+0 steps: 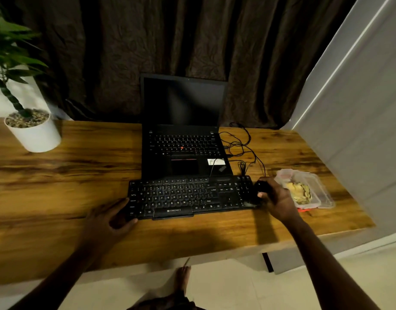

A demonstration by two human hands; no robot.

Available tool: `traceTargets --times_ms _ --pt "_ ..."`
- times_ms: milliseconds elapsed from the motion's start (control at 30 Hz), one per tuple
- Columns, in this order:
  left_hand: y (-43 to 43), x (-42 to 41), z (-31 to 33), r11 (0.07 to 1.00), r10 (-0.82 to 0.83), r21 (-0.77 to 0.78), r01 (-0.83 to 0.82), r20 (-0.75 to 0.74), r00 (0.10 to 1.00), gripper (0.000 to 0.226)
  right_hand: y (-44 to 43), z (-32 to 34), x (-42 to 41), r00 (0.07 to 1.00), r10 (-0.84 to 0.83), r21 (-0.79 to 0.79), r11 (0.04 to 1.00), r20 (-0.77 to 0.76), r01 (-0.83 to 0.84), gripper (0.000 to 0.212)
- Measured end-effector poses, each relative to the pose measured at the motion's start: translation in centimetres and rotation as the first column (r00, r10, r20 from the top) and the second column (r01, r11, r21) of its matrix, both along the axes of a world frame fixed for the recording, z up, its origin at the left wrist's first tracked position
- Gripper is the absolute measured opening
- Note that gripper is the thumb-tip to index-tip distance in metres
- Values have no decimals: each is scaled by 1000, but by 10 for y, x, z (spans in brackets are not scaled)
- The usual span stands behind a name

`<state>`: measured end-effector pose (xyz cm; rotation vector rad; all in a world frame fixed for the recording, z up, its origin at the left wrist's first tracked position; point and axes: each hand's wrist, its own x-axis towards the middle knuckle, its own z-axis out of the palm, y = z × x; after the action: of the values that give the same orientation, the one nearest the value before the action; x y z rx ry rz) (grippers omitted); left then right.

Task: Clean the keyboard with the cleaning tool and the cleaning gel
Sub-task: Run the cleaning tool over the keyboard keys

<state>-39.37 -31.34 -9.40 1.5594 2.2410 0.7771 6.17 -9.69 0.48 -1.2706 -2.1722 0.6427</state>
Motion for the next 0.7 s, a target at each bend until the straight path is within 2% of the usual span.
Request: traceTargets --times_ms 133,233,367,533,700 --pt "2 0 0 1000 -12 23 12 -8 1000 83 3 3 23 999 -48 22 999 9 48 41" --pt "2 -2 -3 999 -15 40 15 1 1000 84 5 -1 17 994 -88 16 996 57 87 34" --pt "2 -2 -3 999 -8 36 8 -10 1000 83 13 -22 9 987 -79 4 997 139 79 46" --pt "2 5 7 999 3 40 -1 -47 999 87 -13 -5 -36 999 -7 -46 999 40 9 37" --pt "1 6 10 999 21 24 -21 10 1000 86 -4 -1 -20 997 -8 -11 1000 78 9 35"
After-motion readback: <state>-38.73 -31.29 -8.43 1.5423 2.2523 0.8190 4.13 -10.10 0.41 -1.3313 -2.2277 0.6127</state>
